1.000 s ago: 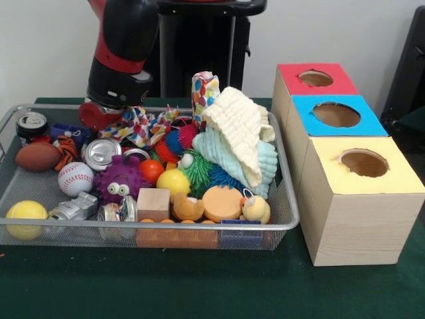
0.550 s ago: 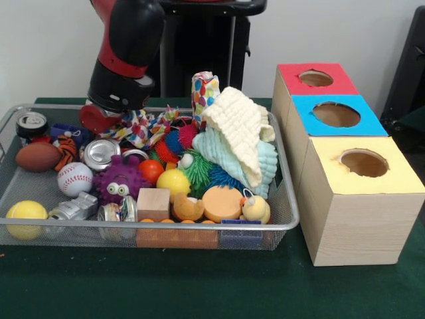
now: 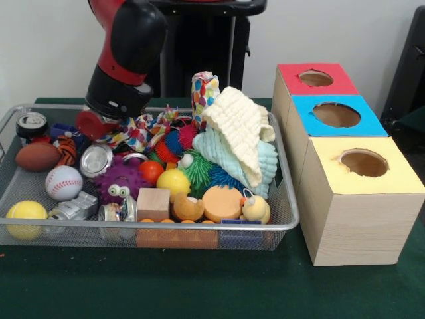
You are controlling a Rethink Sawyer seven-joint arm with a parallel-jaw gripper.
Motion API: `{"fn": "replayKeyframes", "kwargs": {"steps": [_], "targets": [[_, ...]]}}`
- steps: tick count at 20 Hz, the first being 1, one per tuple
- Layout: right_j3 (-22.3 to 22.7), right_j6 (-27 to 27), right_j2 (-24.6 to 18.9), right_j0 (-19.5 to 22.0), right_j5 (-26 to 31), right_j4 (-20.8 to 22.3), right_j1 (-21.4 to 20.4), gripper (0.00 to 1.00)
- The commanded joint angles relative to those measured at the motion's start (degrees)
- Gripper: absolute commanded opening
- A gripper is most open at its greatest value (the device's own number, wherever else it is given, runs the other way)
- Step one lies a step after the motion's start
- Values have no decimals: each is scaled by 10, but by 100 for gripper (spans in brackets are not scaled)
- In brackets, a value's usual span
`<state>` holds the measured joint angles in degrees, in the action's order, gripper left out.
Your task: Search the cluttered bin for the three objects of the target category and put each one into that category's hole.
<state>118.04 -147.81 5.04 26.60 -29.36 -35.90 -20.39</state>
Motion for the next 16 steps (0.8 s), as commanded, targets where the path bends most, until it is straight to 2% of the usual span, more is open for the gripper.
{"fn": "replayKeyframes", "kwargs": {"steps": [1, 4, 5, 6, 7, 8, 9, 10, 13, 15, 16], "targets": [[-16, -30, 4, -81, 250, -108, -16, 0], [-66, -22, 57, -113, 343, -121, -20, 0], [-25, -19, 50, -66, 341, -75, -63, 0], [-26, -18, 59, -66, 352, -68, -68, 0], [17, 9, 58, 0, 342, -14, -113, 0], [21, 16, 69, 3, 358, -1, -126, 0], [51, 43, 60, 61, 349, 38, -145, 0], [48, 47, 75, 56, 370, 45, -150, 0], [67, 14, 54, 61, 340, 73, -150, 0], [65, -16, 32, 72, 273, 106, -132, 0], [62, -18, 36, 73, 254, 126, -130, 0]]}}
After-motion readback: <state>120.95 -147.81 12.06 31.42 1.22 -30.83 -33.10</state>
